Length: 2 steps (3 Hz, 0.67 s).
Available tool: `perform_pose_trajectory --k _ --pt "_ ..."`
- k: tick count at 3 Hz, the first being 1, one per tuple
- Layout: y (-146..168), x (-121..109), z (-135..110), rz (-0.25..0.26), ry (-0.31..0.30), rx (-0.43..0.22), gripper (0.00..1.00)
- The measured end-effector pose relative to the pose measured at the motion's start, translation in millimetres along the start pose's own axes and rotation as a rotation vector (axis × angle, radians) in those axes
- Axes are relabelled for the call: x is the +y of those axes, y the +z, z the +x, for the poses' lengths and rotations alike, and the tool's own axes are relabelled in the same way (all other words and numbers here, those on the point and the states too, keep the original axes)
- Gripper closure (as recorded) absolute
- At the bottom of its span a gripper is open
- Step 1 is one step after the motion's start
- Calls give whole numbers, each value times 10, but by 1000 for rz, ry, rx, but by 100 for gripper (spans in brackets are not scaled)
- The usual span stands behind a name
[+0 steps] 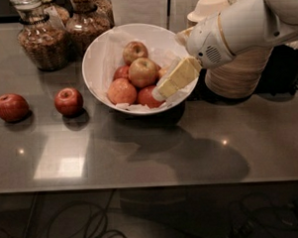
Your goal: Pick apple from white bowl
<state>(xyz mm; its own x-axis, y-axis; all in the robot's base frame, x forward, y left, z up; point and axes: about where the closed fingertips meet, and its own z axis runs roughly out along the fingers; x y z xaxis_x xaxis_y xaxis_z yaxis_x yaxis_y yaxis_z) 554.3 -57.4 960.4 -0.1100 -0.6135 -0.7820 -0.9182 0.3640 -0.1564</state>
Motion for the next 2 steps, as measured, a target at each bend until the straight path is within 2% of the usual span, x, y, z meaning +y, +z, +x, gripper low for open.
perform_pose_trajectory --k 2 --pt "530 -100 -8 3 -47 103 0"
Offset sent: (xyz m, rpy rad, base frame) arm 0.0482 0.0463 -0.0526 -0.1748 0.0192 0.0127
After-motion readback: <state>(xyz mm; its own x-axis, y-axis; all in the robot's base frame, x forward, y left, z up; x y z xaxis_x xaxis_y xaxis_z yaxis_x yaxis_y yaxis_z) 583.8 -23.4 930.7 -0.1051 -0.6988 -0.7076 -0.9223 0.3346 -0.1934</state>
